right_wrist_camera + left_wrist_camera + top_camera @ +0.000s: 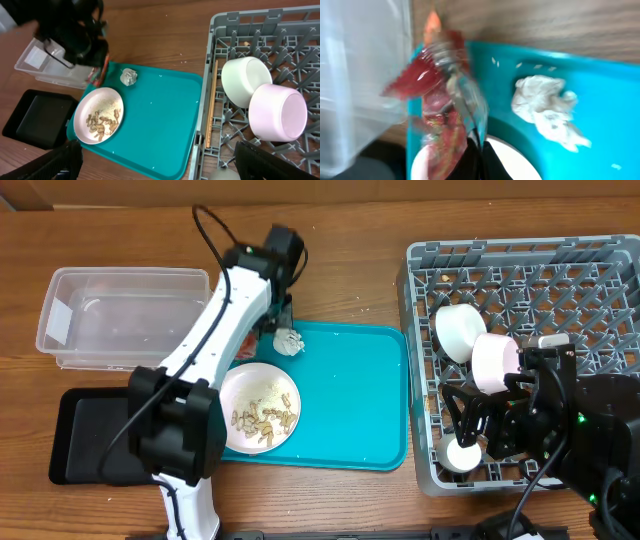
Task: Sort waste into correct bins and load items into the dishwasher
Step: 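Drop the red wrapper into the clear plastic bin with left gripper, then grasp the white tissue with the left gripper and drop it in the bin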
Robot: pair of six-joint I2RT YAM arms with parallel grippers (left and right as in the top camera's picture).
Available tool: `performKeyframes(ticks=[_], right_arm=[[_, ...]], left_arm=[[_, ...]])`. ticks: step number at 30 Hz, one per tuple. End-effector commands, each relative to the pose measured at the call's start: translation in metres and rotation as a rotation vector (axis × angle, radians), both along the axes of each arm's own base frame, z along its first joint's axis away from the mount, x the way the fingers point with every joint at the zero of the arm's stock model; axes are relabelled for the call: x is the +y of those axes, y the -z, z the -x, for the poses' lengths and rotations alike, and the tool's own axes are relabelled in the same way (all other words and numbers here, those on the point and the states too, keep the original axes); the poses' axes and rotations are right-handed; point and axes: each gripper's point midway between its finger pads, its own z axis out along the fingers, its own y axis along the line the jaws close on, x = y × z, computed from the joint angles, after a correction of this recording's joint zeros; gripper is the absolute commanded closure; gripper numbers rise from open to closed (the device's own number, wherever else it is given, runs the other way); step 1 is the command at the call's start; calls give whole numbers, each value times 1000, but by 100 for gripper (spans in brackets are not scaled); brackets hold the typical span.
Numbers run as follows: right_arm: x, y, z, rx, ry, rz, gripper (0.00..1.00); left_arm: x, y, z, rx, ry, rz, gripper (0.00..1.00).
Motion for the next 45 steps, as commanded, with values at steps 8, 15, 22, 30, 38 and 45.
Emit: performKeyframes(ticks=[8, 15, 22, 30, 38, 45], right_arm=[[-1, -7, 1, -20, 5, -7, 0], [-1, -7, 1, -20, 5, -7, 0], [-1, -7, 1, -20, 5, -7, 0], [-1, -7, 1, -20, 5, -7, 0], [-1, -7, 1, -20, 5, -7, 0], [-1, -7, 1, -20, 5, -7, 0]], left_arm=[[79, -97, 5, -193, -358, -122, 96], [108, -75, -5, -169, -453, -70, 70], [60, -74, -20, -142, -218, 120, 44], [-29, -56, -13, -106, 70, 92, 37], [-73, 27, -7, 28, 200, -90, 28], [-60, 79, -5, 124, 160, -167, 47]])
